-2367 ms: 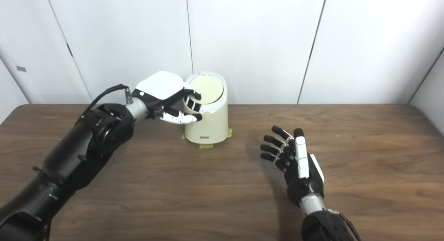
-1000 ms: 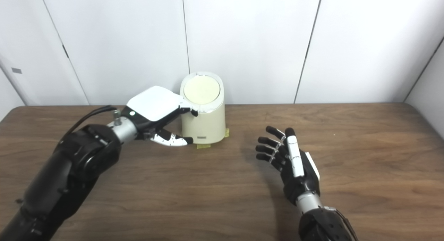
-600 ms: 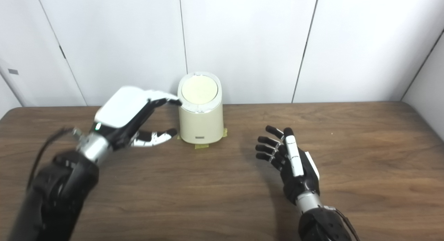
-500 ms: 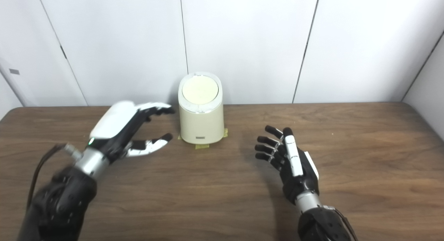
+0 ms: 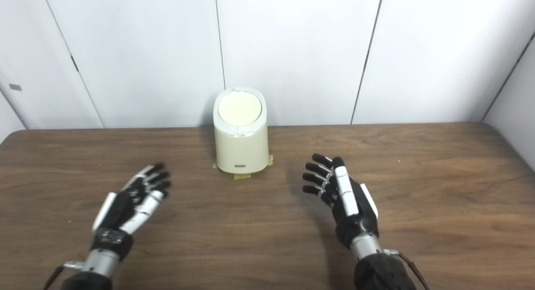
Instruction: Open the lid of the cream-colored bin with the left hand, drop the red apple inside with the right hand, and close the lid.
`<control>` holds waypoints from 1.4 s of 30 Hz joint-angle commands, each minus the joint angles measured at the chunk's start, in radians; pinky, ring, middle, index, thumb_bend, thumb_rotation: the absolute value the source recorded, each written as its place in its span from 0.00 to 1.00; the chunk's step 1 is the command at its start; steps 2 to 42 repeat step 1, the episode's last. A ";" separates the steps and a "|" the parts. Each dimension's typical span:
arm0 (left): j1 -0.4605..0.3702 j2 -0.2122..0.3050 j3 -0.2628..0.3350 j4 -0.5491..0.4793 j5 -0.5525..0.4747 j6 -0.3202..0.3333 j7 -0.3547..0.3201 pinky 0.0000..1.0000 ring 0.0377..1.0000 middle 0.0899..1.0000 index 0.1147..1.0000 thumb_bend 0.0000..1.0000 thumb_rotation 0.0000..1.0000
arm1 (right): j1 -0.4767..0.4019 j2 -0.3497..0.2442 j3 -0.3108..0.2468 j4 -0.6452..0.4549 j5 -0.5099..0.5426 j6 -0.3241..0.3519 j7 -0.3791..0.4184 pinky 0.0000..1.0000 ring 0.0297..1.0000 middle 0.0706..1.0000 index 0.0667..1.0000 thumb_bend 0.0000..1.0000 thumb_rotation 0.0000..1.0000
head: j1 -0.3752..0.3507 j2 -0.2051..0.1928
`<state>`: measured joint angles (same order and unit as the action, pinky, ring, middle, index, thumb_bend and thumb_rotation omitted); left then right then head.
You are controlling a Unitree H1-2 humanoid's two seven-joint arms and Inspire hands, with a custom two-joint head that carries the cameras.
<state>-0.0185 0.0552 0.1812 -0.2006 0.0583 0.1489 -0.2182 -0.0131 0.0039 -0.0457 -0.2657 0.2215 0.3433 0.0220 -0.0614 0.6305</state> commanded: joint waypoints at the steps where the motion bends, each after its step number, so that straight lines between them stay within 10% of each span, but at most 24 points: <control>1: 0.000 0.019 -0.015 -0.007 -0.003 -0.057 0.021 0.84 0.84 0.86 0.89 0.31 0.63 | -0.009 -0.020 0.009 -0.024 -0.023 -0.072 0.021 0.73 0.81 0.81 0.73 0.43 0.79 | -0.003 0.002; 42: 0.000 0.019 -0.015 -0.007 -0.003 -0.057 0.021 0.84 0.84 0.86 0.89 0.31 0.63 | -0.009 -0.020 0.009 -0.024 -0.023 -0.072 0.021 0.73 0.81 0.81 0.73 0.43 0.79 | -0.003 0.002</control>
